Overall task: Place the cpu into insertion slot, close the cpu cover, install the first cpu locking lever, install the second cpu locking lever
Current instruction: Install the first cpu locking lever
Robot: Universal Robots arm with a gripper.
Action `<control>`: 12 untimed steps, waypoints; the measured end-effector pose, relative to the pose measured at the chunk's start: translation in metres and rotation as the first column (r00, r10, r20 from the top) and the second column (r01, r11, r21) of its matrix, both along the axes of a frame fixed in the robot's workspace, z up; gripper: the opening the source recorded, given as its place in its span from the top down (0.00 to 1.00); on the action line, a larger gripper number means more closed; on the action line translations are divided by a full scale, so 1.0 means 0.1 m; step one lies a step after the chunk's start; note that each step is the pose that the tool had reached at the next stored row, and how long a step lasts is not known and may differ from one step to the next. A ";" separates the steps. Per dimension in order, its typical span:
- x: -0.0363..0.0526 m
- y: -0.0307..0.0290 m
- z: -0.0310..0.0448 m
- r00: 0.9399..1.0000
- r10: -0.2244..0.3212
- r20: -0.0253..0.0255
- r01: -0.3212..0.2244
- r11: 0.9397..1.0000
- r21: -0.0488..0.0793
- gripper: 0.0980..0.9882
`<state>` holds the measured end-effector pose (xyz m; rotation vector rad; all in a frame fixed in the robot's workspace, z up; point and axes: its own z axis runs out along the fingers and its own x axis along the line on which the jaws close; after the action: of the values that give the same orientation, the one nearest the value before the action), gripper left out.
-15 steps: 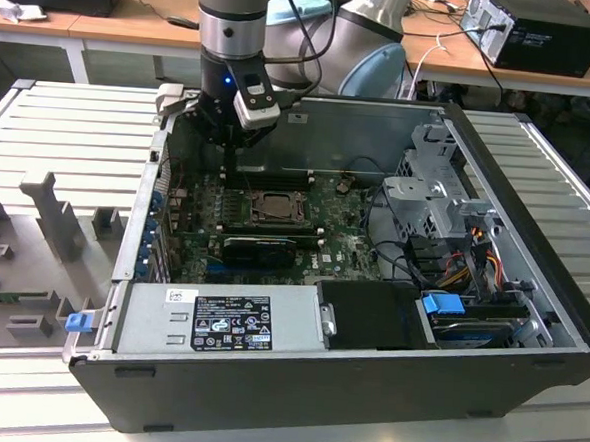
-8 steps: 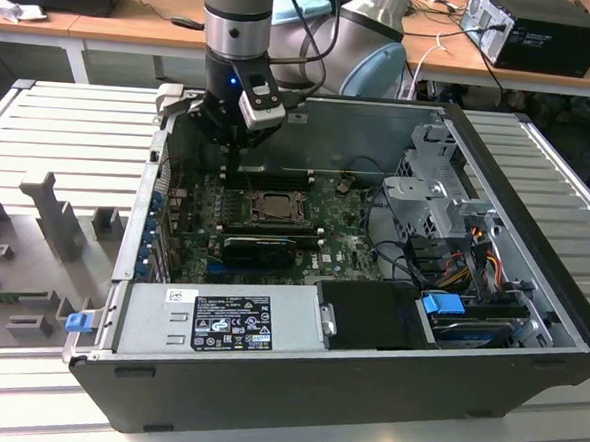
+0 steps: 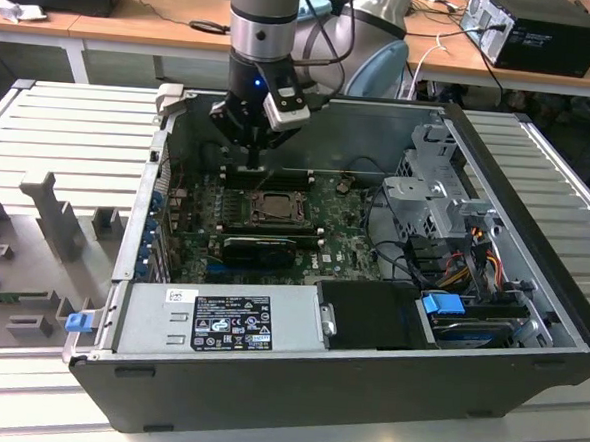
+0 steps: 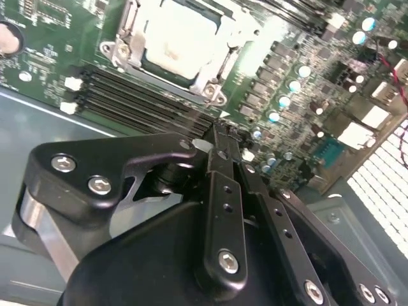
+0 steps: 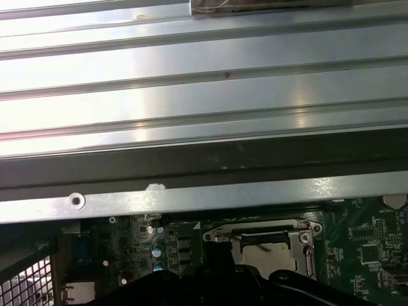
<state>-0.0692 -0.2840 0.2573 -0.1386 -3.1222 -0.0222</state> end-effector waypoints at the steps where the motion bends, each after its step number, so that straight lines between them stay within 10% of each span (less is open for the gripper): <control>1: 0.016 0.000 0.000 1.000 0.000 0.000 0.000 1.000 0.000 0.99; 12: 0.163 0.000 -0.001 1.000 0.000 0.000 0.000 1.000 0.000 0.99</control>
<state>-0.0529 -0.2840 0.2572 -0.1390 -3.1222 -0.0221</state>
